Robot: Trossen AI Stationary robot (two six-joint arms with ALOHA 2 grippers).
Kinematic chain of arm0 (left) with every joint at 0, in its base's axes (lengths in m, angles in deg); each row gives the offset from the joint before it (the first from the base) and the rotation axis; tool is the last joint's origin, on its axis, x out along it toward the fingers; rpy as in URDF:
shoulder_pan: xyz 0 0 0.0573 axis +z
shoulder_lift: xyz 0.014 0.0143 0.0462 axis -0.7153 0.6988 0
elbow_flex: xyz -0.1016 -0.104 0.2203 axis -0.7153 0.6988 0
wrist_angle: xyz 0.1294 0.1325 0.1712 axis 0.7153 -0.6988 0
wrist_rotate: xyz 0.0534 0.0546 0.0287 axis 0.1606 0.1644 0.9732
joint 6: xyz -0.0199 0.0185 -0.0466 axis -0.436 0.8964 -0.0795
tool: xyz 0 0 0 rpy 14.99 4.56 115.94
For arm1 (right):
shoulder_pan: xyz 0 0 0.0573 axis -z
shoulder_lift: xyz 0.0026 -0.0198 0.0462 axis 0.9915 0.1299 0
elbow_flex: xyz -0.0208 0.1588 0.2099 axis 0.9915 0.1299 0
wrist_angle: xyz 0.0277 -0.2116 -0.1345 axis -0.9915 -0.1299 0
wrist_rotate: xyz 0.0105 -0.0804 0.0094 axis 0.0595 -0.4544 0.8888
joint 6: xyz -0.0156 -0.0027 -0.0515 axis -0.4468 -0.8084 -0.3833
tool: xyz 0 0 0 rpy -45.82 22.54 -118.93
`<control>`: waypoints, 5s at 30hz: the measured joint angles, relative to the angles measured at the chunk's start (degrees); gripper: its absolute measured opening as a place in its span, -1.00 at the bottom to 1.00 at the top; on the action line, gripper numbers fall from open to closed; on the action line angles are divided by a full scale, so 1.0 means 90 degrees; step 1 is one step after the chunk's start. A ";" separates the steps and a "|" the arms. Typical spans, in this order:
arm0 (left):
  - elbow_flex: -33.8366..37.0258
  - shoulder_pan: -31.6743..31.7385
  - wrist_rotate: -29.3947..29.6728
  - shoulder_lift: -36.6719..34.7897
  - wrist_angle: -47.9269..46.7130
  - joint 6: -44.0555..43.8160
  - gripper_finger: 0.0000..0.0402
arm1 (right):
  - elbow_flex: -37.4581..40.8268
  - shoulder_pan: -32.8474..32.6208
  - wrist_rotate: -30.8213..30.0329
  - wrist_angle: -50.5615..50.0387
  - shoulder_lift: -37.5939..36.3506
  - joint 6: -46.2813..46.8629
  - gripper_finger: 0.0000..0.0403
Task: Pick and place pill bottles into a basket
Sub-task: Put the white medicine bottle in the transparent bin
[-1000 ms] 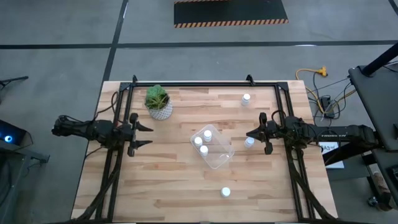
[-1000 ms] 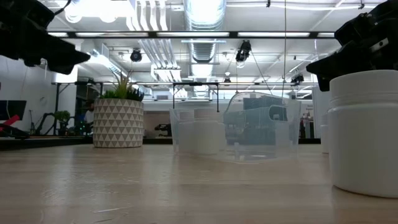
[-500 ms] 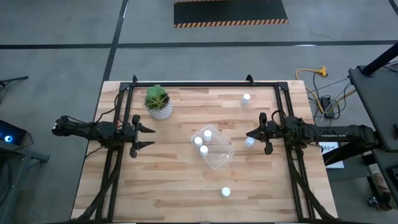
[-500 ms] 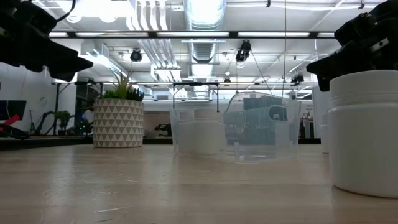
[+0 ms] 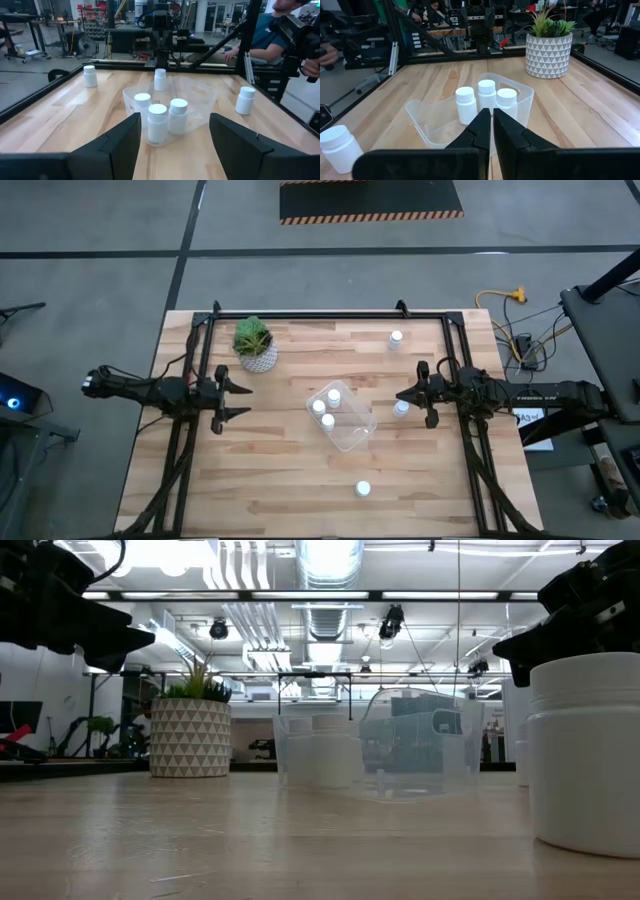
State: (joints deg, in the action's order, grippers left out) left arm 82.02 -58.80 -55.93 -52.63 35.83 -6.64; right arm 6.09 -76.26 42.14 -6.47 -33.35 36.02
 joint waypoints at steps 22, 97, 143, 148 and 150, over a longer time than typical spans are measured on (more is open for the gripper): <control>0.0051 -0.0001 -0.0860 0.0027 0.0160 0.0160 0.09 | 0.0000 0.0001 -0.0058 0.0000 0.0002 0.0102 -0.94; 0.0188 -0.0001 -0.0815 0.0685 0.0482 0.0347 0.09 | -0.6184 0.0545 -0.3510 -0.5475 0.2699 -0.0754 0.61; 0.0188 -0.0002 -0.0815 0.0685 0.0472 0.0338 0.09 | -1.1986 0.4398 -0.1100 -1.0076 0.7307 -0.1741 0.58; 0.0188 -0.0001 -0.0815 0.0684 0.0479 0.0329 0.09 | -1.2831 0.4397 -0.1102 -1.0931 0.7952 -0.1887 0.55; 0.0188 0.0000 -0.0815 0.0683 0.0479 0.0325 0.09 | -1.3094 0.4397 -0.1105 -1.1072 0.8160 -0.1889 0.54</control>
State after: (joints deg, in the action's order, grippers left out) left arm 83.71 -58.80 -63.27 -46.48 40.15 -3.72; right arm -111.76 -36.69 32.19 -106.12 40.10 19.01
